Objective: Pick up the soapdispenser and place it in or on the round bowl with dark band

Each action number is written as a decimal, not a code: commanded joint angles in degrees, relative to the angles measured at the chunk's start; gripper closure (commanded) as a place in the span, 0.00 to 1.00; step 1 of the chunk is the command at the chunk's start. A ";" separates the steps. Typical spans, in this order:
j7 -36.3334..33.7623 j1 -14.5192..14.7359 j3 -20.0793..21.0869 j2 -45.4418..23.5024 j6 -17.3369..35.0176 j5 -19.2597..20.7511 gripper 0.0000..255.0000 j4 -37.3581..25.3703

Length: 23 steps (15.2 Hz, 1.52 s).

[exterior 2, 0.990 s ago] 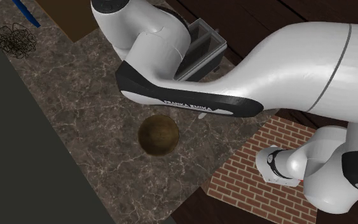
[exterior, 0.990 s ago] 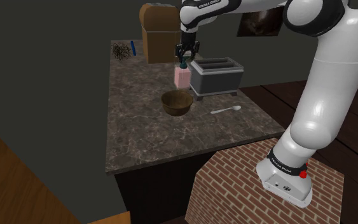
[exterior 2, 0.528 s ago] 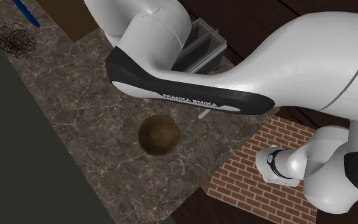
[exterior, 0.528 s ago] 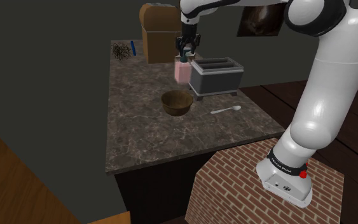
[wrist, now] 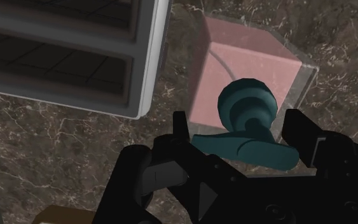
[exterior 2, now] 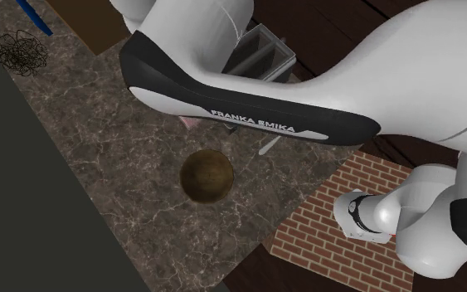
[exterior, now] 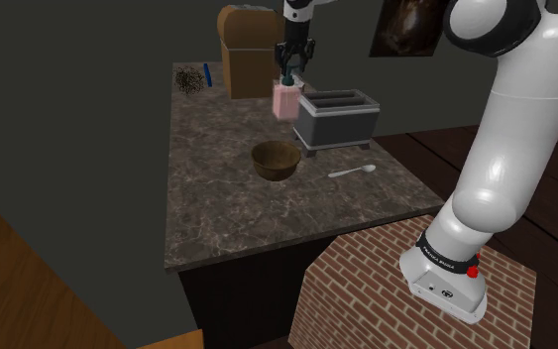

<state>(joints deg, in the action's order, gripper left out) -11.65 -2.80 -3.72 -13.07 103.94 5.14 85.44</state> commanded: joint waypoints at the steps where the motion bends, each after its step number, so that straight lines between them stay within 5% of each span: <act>1: 0.10 0.02 0.01 -0.15 -1.53 -0.04 1.00 -1.66; 4: 0.29 0.01 0.01 -0.42 -3.52 -0.09 1.00 -3.94; 20: -16.22 9.37 8.01 17.86 -12.42 1.70 1.00 7.34; 23: -16.44 9.33 7.99 18.53 -9.97 1.67 1.00 10.47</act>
<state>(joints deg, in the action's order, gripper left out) -27.84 6.46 4.19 5.22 93.37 6.80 95.05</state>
